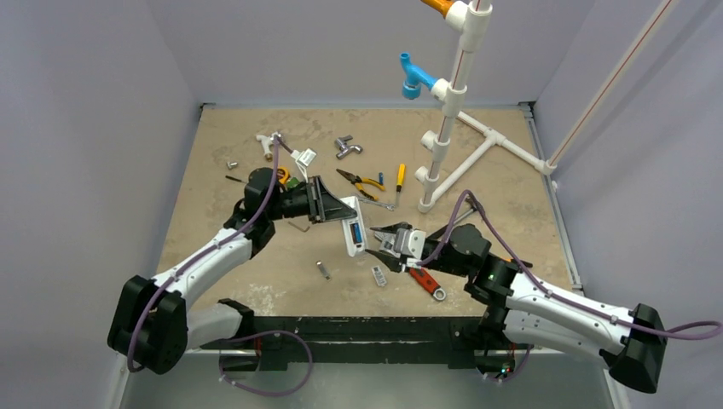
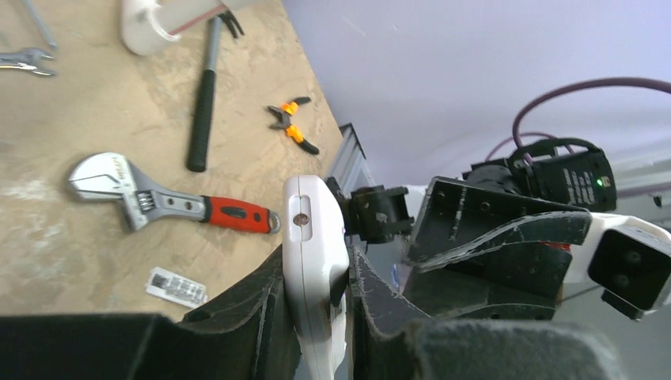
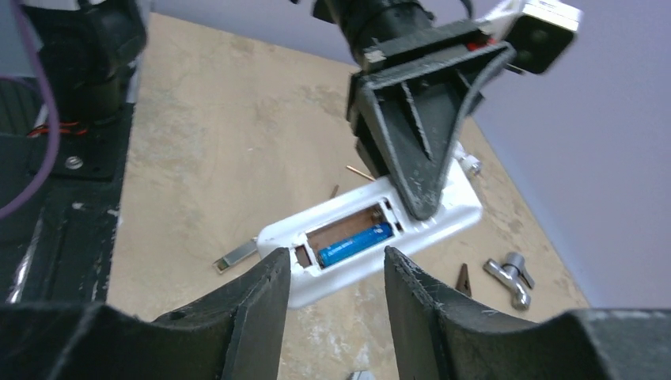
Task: Load the batteries into the remote control
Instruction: Load the battery into the remote control, then pick up the battery from the center of the board.
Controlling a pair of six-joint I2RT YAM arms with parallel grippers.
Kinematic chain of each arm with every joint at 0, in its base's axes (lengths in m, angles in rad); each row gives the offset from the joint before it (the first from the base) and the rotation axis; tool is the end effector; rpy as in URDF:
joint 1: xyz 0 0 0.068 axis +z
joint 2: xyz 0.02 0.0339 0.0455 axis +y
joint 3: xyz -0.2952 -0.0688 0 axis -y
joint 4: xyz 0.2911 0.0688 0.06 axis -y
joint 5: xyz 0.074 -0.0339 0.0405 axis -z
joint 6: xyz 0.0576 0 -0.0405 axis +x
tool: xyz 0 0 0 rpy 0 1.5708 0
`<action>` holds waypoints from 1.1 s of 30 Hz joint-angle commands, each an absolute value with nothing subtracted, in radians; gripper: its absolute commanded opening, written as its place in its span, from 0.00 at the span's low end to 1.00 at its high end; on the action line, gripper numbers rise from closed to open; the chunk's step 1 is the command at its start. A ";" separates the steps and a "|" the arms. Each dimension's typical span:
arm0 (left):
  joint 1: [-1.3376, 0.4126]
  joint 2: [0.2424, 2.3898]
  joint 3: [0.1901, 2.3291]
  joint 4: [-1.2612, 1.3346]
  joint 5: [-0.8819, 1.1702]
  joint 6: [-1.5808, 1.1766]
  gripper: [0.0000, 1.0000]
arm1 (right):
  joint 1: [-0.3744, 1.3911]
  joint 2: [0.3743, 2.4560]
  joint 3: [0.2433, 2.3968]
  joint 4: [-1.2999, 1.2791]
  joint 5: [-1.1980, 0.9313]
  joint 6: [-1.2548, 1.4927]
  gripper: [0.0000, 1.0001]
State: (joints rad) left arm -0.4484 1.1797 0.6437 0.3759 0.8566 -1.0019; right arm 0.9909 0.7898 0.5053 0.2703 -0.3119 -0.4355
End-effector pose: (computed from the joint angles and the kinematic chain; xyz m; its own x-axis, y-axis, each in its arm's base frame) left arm 0.2503 -0.1687 0.2715 -0.8830 -0.1876 -0.4303 0.3941 0.2020 -0.8966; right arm 0.1152 0.2081 0.2972 0.3997 -0.1225 -0.9084 -0.8776 0.2351 -0.4179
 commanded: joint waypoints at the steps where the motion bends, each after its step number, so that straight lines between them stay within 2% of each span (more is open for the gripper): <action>1: -0.366 1.113 0.642 0.279 0.811 -0.945 0.00 | 0.986 0.827 0.598 0.301 -0.145 -0.340 0.46; 9: -0.299 0.960 0.692 -0.053 0.708 -0.786 0.00 | 0.982 1.066 0.714 0.224 0.054 -0.230 0.48; 15: -0.291 0.934 0.670 -0.098 0.695 -0.765 0.00 | 0.960 1.441 0.935 0.153 0.341 -0.104 0.49; 21: -0.289 0.900 0.661 -0.108 0.704 -0.760 0.00 | 0.847 1.701 1.234 0.057 0.354 0.111 0.48; 26: -0.289 0.886 0.670 -0.130 0.705 -0.745 0.00 | 0.739 1.895 1.482 -0.133 0.360 0.258 0.48; 33: -0.290 0.888 0.664 -0.133 0.710 -0.743 0.00 | 0.654 2.058 1.635 -0.258 0.397 0.377 0.49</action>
State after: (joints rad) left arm -0.2962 0.9009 0.6498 -0.1505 0.7017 -0.7624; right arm 0.6903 2.0109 1.5589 -0.1268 0.3561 0.2413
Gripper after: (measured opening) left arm 0.227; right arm 0.485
